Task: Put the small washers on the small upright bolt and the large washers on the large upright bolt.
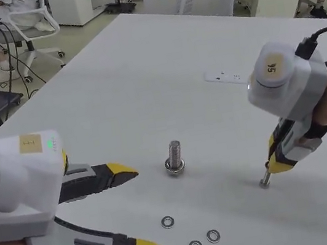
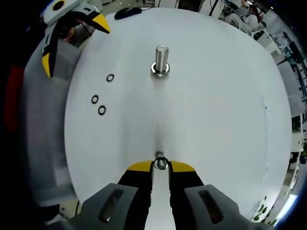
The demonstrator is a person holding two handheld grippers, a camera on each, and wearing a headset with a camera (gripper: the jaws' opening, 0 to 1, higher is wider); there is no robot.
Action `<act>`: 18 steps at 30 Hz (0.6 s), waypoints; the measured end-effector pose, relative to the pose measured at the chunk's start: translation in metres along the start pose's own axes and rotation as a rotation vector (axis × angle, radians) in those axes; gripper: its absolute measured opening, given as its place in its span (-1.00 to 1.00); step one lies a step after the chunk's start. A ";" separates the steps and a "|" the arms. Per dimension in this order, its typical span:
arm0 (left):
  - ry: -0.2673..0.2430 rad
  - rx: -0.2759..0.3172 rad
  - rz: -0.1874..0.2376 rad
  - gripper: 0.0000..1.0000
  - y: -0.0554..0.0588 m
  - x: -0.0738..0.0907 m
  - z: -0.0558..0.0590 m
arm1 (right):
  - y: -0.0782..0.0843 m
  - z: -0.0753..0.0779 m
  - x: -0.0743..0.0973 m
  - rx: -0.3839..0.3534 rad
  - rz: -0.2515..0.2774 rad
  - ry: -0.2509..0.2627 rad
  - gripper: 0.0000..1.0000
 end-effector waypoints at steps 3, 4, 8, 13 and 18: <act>-0.002 0.003 0.002 0.53 0.000 0.000 -0.001 | 0.000 0.000 -0.004 0.000 0.000 -0.004 -0.73; -0.003 0.005 0.004 0.53 -0.001 0.001 -0.001 | 0.000 0.000 -0.005 -0.001 0.000 -0.006 -0.73; -0.005 0.011 0.006 0.53 -0.001 0.001 -0.002 | 0.000 0.001 -0.009 -0.010 0.003 -0.016 -0.73; -0.003 0.012 0.003 0.53 -0.001 0.001 -0.002 | 0.000 0.002 -0.019 -0.015 0.004 -0.023 -0.73; -0.001 0.011 -0.001 0.53 0.000 0.001 -0.002 | 0.001 0.002 -0.025 -0.017 -0.004 -0.026 -0.73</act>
Point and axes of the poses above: the centre of the closed fingertips' face, and the gripper's own axes: x roughly backward along the fingers, z roughly to its right, y roughly out of its underside, the point moved 7 cm from there along x, roughly backward along the fingers, and after that the axes turned 13 degrees about -y, right-handed, at the moved point
